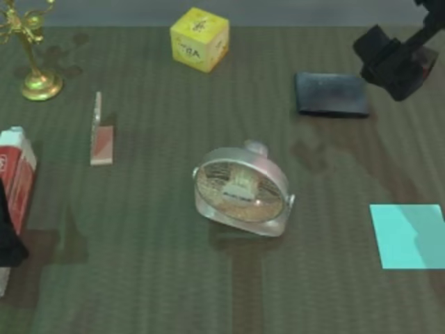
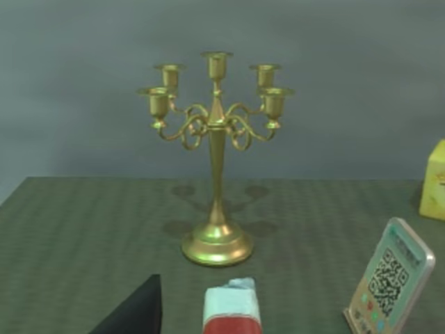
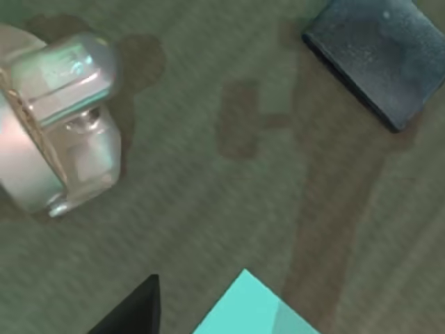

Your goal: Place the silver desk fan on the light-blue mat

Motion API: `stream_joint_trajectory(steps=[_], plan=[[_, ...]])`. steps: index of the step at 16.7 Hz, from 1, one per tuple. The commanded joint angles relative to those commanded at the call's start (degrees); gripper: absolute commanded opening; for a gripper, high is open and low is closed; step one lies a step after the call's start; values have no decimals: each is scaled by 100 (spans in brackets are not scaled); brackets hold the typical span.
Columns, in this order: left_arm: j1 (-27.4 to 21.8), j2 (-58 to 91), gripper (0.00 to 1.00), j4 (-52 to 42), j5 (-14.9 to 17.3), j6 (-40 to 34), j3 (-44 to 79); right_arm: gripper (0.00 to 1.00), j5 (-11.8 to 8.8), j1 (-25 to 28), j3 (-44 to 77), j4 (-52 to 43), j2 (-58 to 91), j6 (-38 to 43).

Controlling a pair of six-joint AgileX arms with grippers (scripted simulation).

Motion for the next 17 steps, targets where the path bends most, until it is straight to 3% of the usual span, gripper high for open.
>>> stream_joint_trajectory(steps=[5, 9, 17], plan=[[0, 0, 100, 0, 0, 0, 0, 100, -74, 875, 2760, -1657, 2474, -483], [0, 0, 100, 0, 0, 0, 0, 100, -113, 1417, 4293, -2663, 3998, -804], [0, 0, 100, 0, 0, 0, 0, 100, -133, 1720, 5067, -3231, 4836, -994]])
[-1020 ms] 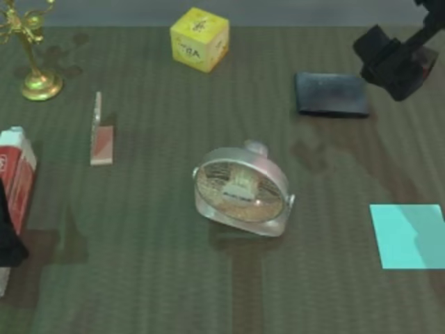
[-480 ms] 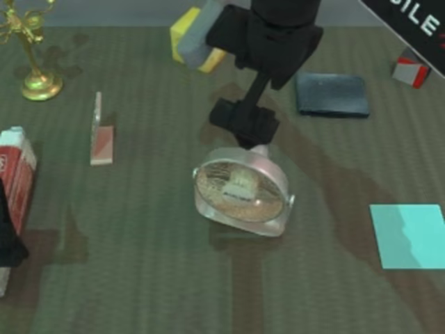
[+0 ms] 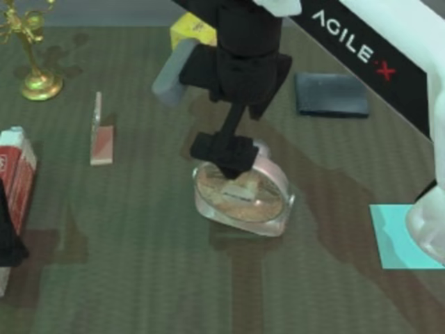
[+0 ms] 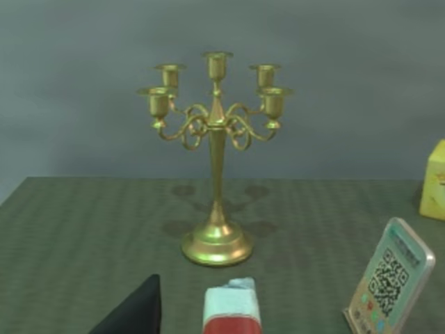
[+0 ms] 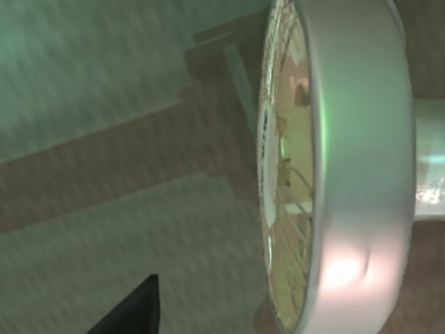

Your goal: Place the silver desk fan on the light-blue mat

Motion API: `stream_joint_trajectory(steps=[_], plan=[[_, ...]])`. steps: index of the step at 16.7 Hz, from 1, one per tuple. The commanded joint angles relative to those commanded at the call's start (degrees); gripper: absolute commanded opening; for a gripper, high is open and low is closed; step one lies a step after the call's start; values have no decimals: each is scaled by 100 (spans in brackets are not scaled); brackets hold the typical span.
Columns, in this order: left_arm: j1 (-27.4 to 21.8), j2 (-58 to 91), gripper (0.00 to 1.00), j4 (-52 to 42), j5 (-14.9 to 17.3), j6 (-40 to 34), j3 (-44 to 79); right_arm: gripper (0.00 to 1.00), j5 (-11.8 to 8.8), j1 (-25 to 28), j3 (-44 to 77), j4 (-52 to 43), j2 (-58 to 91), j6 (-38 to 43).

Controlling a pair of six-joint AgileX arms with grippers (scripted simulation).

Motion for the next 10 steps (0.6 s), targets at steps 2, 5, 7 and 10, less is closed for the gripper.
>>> stream_joint_trajectory(steps=[2, 5, 7, 10], plan=[[0, 0, 100, 0, 0, 0, 0, 100, 2, -27, -9, 11, 7, 6], [0, 0, 100, 0, 0, 0, 0, 100, 0, -14, -240, 193, -69, -5], [0, 0, 100, 0, 0, 0, 0, 100, -3, -6, -695, 513, -213, -9], [0, 0, 100, 0, 0, 0, 0, 100, -5, -1, -1679, 1146, -497, -2]])
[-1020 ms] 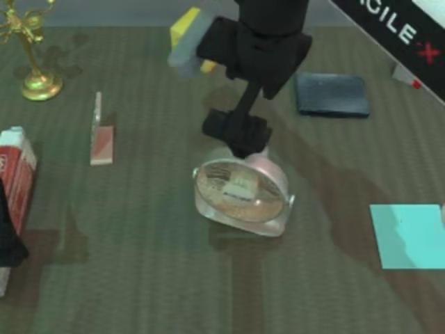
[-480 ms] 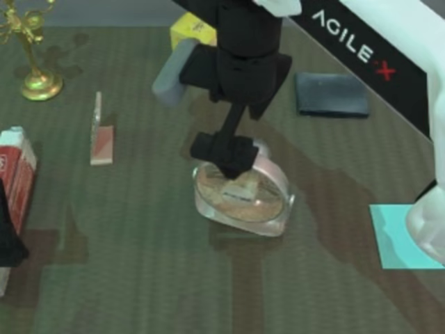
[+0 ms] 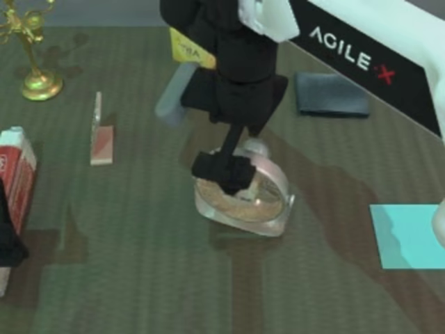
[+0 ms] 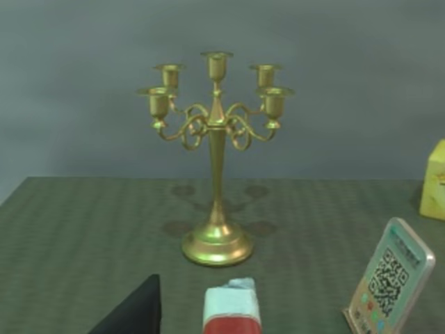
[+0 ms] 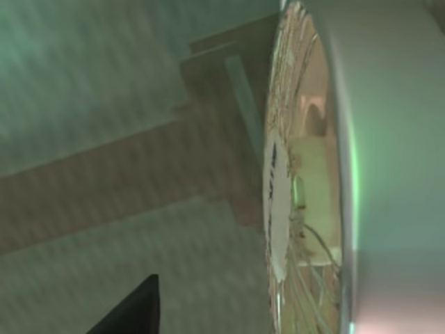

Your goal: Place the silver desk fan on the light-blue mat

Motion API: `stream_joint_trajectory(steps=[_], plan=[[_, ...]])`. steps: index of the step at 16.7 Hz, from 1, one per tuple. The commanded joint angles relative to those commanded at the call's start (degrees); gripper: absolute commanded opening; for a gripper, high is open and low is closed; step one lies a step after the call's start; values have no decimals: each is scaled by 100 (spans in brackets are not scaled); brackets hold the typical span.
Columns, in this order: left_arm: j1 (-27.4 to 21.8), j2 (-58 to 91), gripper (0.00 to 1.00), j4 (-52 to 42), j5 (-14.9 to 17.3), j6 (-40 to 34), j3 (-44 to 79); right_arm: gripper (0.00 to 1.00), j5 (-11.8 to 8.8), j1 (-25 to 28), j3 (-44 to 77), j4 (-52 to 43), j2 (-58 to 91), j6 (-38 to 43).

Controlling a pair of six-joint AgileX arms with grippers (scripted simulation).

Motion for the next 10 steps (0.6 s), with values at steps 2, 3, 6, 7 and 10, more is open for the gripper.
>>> stream_joint_trajectory(steps=[2, 3, 6, 7, 10], plan=[[0, 0, 100, 0, 0, 0, 0, 100, -2, 8, -510, 364, -146, 0], [0, 0, 100, 0, 0, 0, 0, 100, -2, 9, -676, 493, -193, 3], [0, 0, 100, 0, 0, 0, 0, 100, -3, 12, -827, 625, -237, 4], [0, 0, 100, 0, 0, 0, 0, 100, -3, 12, -827, 625, -237, 4], [0, 0, 100, 0, 0, 0, 0, 85, -3, 12, -827, 625, -237, 4]])
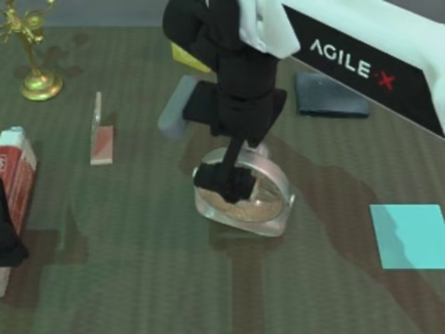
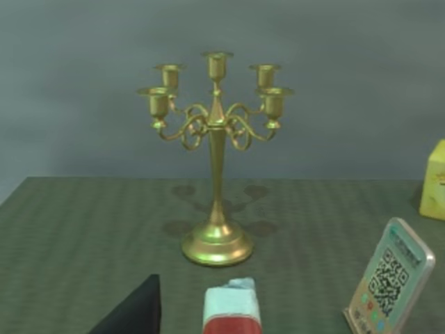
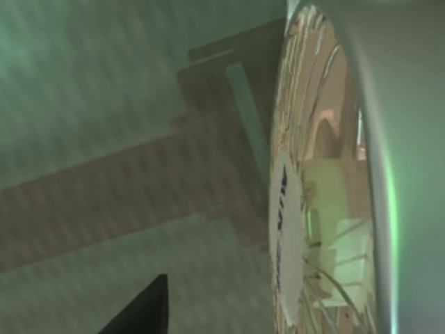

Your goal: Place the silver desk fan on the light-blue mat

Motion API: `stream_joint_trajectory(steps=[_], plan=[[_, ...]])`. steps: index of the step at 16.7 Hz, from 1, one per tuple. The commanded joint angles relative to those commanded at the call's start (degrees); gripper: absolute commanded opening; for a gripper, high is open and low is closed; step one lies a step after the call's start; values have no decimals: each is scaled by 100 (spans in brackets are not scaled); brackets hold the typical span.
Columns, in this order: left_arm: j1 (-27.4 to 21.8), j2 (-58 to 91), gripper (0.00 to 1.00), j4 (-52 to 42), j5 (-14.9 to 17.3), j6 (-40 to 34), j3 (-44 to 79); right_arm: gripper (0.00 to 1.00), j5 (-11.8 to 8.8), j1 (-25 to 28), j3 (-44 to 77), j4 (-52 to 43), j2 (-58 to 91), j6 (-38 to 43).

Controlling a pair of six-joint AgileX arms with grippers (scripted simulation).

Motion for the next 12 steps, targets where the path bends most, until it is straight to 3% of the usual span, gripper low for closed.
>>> stream_joint_trajectory(steps=[11, 12], plan=[[0, 0, 100, 0, 0, 0, 0, 2, 0, 0, 0, 0, 0, 0], [0, 0, 100, 0, 0, 0, 0, 0, 0, 0, 0, 0, 0, 0]])
